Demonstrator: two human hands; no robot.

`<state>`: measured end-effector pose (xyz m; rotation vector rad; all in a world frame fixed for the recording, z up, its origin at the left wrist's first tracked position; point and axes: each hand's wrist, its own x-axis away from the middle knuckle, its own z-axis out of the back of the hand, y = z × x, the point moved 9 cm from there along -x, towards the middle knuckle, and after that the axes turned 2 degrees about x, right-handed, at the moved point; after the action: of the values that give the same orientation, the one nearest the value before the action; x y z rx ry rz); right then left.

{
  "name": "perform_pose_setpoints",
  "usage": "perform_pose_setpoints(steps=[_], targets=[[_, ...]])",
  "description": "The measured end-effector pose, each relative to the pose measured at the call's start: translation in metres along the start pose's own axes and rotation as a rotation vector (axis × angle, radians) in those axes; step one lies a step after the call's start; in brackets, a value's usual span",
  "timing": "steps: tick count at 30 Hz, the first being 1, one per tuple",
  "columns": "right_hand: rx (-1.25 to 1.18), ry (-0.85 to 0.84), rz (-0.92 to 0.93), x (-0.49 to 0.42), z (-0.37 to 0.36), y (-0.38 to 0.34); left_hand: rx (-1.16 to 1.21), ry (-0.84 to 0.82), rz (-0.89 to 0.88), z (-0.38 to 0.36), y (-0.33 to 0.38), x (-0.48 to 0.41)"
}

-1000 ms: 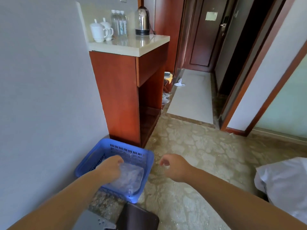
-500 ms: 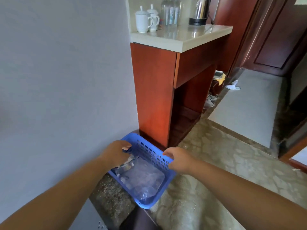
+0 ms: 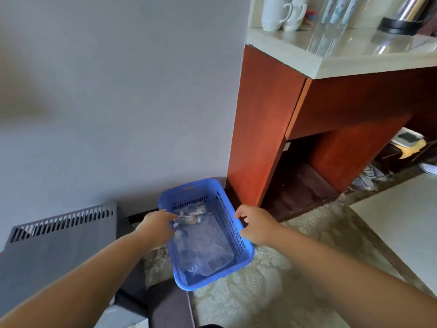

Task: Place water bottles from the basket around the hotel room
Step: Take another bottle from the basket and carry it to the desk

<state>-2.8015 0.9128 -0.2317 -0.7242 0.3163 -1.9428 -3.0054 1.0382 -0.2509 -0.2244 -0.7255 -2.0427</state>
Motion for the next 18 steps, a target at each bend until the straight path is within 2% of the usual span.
perform_pose_setpoints(steps=[10, 15, 18], targets=[[0.011, -0.223, -0.021, -0.104, -0.028, 0.01, 0.121, -0.016, 0.178, 0.004, -0.037, -0.067], [0.027, -0.269, -0.054, -0.15, -0.035, 0.025, 0.179, -0.02, 0.238, 0.003, -0.044, -0.11], [0.053, -0.328, -0.06, -0.173, -0.051, 0.042, 0.135, -0.026, 0.294, -0.01, -0.054, -0.132]])
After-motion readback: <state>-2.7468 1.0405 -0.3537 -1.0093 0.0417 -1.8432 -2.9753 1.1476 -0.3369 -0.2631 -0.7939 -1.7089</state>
